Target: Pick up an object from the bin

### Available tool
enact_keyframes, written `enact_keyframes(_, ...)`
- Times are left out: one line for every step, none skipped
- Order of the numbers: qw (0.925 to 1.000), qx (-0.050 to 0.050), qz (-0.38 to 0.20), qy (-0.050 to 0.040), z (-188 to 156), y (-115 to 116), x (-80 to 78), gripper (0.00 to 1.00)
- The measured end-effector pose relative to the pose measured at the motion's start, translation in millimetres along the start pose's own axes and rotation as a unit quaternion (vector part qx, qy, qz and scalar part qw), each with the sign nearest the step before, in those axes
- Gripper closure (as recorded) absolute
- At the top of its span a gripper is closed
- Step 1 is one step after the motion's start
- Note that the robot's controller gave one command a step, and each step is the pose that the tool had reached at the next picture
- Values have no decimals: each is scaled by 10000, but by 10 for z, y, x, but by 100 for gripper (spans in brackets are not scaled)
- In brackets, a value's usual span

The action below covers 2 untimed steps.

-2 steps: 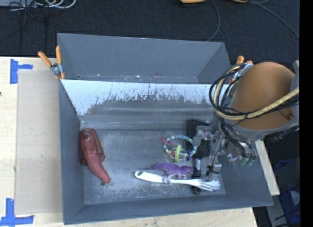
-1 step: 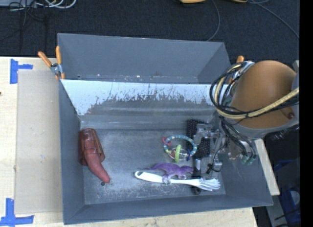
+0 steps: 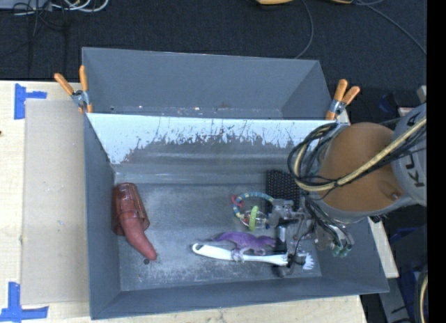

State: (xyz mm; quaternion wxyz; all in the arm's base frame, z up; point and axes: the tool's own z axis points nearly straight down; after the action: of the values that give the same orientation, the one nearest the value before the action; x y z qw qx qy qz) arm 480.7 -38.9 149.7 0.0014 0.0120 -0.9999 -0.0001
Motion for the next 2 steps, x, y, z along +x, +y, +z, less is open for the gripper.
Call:
enact_keyframes(9999, -1, 145, -82, 803, -13, 69, 0)
enact_keyframes(9996, -4, -274, -87, 775, -123, 55, 0)
